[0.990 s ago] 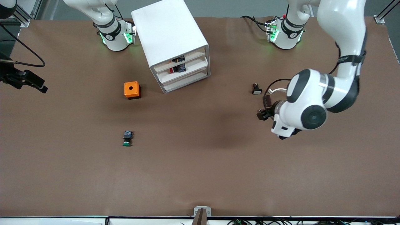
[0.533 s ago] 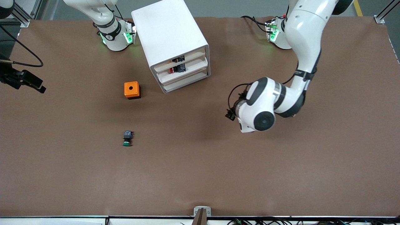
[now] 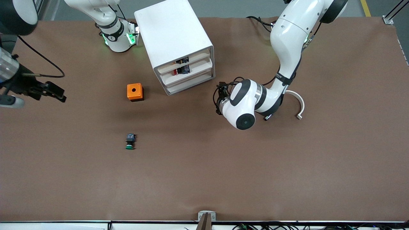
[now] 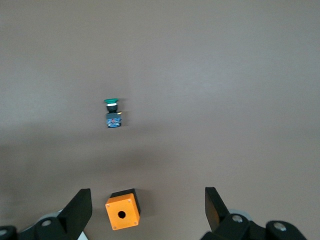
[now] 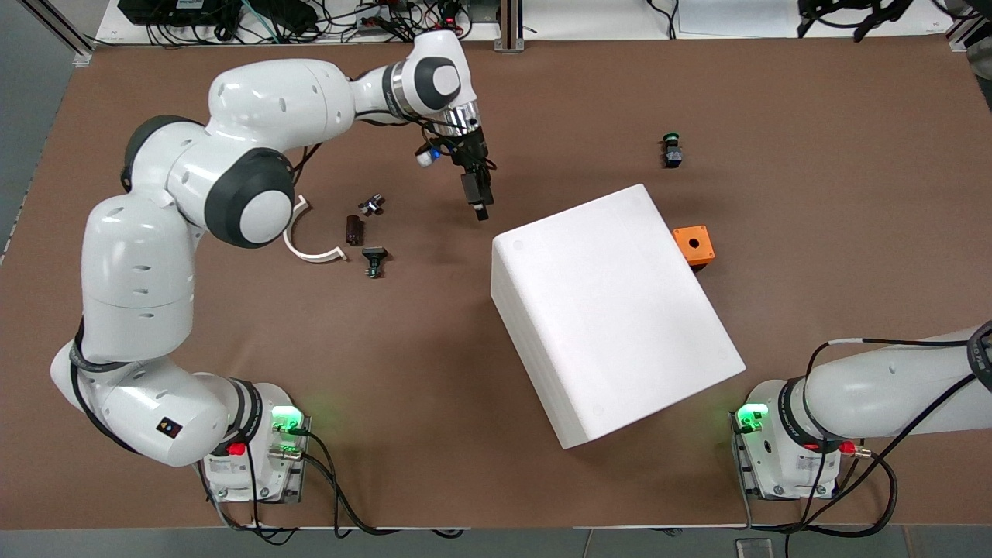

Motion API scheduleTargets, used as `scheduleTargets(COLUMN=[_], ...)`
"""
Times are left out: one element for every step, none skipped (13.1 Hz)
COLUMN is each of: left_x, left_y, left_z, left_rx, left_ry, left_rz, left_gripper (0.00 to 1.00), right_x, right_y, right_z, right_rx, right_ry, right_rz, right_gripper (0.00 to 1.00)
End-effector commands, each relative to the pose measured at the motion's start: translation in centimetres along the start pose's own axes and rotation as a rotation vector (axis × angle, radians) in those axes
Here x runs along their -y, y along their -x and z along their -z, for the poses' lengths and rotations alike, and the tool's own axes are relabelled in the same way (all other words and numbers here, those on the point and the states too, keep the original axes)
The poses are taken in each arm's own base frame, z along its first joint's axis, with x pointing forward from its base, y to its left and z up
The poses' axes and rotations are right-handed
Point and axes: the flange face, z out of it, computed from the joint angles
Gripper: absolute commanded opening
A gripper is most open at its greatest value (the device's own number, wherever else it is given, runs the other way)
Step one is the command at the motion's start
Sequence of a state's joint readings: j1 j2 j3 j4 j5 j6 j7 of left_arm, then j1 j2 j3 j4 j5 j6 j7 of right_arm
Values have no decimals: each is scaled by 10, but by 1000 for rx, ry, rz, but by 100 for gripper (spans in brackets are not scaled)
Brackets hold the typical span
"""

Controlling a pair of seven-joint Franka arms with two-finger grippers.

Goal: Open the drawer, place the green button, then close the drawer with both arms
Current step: 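Pull the drawer open with the left gripper while the right gripper reaches the button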

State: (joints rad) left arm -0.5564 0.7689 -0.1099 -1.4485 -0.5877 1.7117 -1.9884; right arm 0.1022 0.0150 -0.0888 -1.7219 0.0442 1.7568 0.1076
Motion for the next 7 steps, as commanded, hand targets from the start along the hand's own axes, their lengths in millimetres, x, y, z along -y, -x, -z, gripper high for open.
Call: scheduleTargets(left_x=[-4, -8, -11, -16, -18, -18, -18], left_y=[5, 6, 7, 6, 6, 8, 8], left_z=[-17, -23, -29, -34, -40, -45, -53], left_rx=[116, 178, 218, 242, 242, 231, 220], left_ry=[-93, -134, -167, -197, -216, -226, -241], left_rz=[75, 109, 161, 238, 301, 344, 369], left_gripper=[99, 97, 95, 92, 92, 89, 87], right_x=[15, 24, 35, 40, 48, 60, 66], right_y=[-16, -21, -25, -31, -36, -38, -42], right_z=[-34, -47, -61, -77, -89, -103, -120], right_rx=[34, 42, 46, 52, 49, 51, 59], right_ry=[-41, -39, -35, -33, -30, -27, -23], right_rz=[11, 24, 34, 34, 41, 52, 42], right_gripper=[100, 100, 100, 100, 100, 100, 100])
